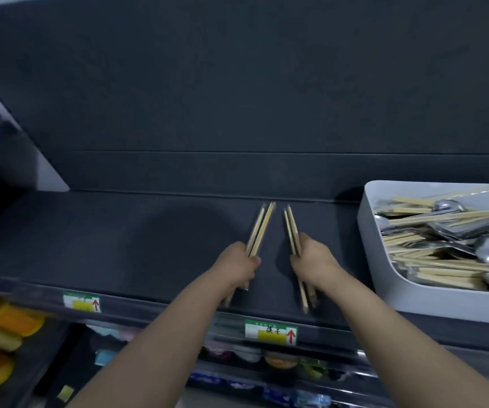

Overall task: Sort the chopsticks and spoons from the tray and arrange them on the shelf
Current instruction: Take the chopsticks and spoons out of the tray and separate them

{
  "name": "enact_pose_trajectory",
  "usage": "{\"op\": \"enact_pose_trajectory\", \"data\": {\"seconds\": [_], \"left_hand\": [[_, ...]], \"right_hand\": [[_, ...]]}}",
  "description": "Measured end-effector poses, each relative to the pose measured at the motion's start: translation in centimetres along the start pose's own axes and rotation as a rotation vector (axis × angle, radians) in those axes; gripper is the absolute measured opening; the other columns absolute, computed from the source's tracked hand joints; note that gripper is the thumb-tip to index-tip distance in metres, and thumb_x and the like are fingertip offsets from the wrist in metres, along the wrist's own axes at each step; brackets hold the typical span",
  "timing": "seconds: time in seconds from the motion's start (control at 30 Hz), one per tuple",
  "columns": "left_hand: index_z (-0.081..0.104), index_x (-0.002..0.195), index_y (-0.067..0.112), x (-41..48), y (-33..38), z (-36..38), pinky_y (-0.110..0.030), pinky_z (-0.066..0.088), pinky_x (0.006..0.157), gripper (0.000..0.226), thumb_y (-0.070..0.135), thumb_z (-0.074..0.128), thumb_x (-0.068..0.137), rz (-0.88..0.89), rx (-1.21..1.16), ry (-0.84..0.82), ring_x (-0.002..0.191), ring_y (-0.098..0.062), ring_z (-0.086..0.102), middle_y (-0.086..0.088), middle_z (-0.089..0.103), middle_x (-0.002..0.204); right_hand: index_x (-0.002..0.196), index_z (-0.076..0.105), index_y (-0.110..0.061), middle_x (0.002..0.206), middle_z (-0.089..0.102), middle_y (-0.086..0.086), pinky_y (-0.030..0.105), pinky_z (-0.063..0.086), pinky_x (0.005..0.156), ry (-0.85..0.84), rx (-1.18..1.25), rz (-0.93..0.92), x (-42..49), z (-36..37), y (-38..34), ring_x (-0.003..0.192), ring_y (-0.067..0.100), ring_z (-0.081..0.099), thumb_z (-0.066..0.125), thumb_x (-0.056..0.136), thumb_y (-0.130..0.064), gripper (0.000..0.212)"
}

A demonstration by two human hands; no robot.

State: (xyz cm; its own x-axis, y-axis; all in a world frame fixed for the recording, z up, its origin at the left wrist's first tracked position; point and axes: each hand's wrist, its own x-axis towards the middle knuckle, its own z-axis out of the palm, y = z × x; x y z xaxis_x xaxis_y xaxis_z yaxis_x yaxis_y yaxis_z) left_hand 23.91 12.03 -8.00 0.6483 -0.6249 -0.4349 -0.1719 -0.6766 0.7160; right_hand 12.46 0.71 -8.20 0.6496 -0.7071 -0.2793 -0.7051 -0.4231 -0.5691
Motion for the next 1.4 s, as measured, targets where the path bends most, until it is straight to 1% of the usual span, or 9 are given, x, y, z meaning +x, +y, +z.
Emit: {"op": "enact_pose_trajectory", "data": {"seconds": [0.1, 0.2, 0.33, 0.5, 0.67, 0.73, 0.97, 1.17, 1.4], "left_hand": [[0.05, 0.125, 0.009, 0.4, -0.1, -0.5, -0.029, 0.054, 0.072, 0.032, 0.017, 0.056, 0.095, 0.143, 0.215, 0.003, 0.089, -0.022, 0.06, -0.007, 0.059, 0.11], [0.053, 0.125, 0.01, 0.7, -0.2, -0.7, -0.036, 0.05, 0.09, 0.033, 0.019, 0.056, 0.093, 0.23, 0.403, -0.023, 0.104, -0.023, 0.059, -0.007, 0.061, 0.121], [0.056, 0.123, 0.01, 0.5, 0.0, -0.5, -0.04, 0.051, 0.09, 0.03, 0.017, 0.053, 0.094, 0.289, 0.494, 0.018, 0.106, -0.024, 0.06, -0.007, 0.063, 0.12], [0.062, 0.123, 0.018, 0.6, 2.3, 0.1, -0.034, 0.051, 0.092, 0.03, 0.017, 0.053, 0.095, 0.434, 0.408, 0.08, 0.109, -0.02, 0.06, -0.001, 0.065, 0.119], [0.071, 0.1, 0.025, 0.1, 7.4, 2.9, -0.031, 0.054, 0.086, 0.021, 0.014, 0.058, 0.089, 0.566, 0.274, 0.081, 0.091, -0.012, 0.066, 0.01, 0.07, 0.095], [0.071, 0.096, 0.026, -0.5, 9.7, 4.5, -0.028, 0.054, 0.082, 0.017, 0.015, 0.061, 0.089, 0.622, 0.226, 0.071, 0.086, -0.009, 0.066, 0.012, 0.07, 0.09], [0.072, 0.096, 0.023, -2.2, 16.8, 11.4, -0.025, 0.054, 0.078, 0.015, 0.014, 0.062, 0.088, 0.732, 0.212, -0.002, 0.079, -0.005, 0.065, 0.014, 0.067, 0.082], [0.069, 0.097, 0.027, -2.0, 19.4, 17.5, -0.034, 0.055, 0.085, 0.013, 0.019, 0.063, 0.089, 0.675, 0.306, -0.061, 0.086, -0.009, 0.065, 0.015, 0.066, 0.085], [0.065, 0.098, 0.031, -1.5, 21.6, 20.9, -0.034, 0.053, 0.087, 0.011, 0.028, 0.062, 0.088, 0.558, 0.407, 0.04, 0.094, -0.015, 0.063, 0.013, 0.065, 0.089]], "right_hand": [[0.111, 0.056, -0.009, 0.124, 0.051, 0.011, 0.026, 0.043, 0.081, 0.003, -0.136, -0.073, -0.5, 0.5, 0.0, 0.105, 0.026, 0.052, 0.045, 0.093, -0.012, 0.022], [0.111, 0.062, -0.011, 0.125, 0.049, 0.005, 0.031, 0.043, 0.088, -0.054, -0.316, -0.148, -1.0, 1.2, 0.5, 0.118, 0.027, 0.046, 0.044, 0.093, -0.015, 0.025], [0.121, 0.057, -0.018, 0.13, 0.049, 0.003, 0.034, 0.041, 0.087, 0.011, -0.464, -0.186, -1.9, 0.7, 0.4, 0.118, 0.026, 0.044, 0.044, 0.092, -0.013, 0.032], [0.122, 0.058, -0.026, 0.122, 0.055, -0.001, 0.034, 0.04, 0.086, 0.252, -0.592, -0.256, -3.3, -2.5, 0.9, 0.115, 0.025, 0.048, 0.049, 0.09, -0.015, 0.035], [0.096, 0.072, -0.026, 0.086, 0.069, -0.001, 0.033, 0.048, 0.067, 0.568, -0.547, -0.3, -5.3, -7.2, 3.3, 0.084, 0.027, 0.064, 0.066, 0.075, -0.013, 0.025], [0.095, 0.073, -0.025, 0.085, 0.069, -0.001, 0.033, 0.046, 0.065, 0.61, -0.562, -0.246, -6.0, -9.2, 5.2, 0.085, 0.027, 0.064, 0.065, 0.077, -0.014, 0.022], [0.109, 0.069, -0.03, 0.106, 0.069, -0.002, 0.033, 0.047, 0.074, 0.626, -0.501, -0.057, -8.6, -16.6, 14.0, 0.103, 0.025, 0.06, 0.051, 0.089, -0.016, 0.03], [0.111, 0.066, -0.039, 0.106, 0.068, -0.008, 0.026, 0.038, 0.063, 0.534, -0.45, 0.104, -9.3, -21.2, 21.5, 0.098, 0.019, 0.062, 0.046, 0.092, -0.018, 0.035], [0.113, 0.065, -0.041, 0.106, 0.067, -0.007, 0.029, 0.041, 0.075, 0.456, -0.485, -0.055, -7.6, -22.1, 25.0, 0.098, 0.019, 0.061, 0.047, 0.091, -0.019, 0.036]]}}
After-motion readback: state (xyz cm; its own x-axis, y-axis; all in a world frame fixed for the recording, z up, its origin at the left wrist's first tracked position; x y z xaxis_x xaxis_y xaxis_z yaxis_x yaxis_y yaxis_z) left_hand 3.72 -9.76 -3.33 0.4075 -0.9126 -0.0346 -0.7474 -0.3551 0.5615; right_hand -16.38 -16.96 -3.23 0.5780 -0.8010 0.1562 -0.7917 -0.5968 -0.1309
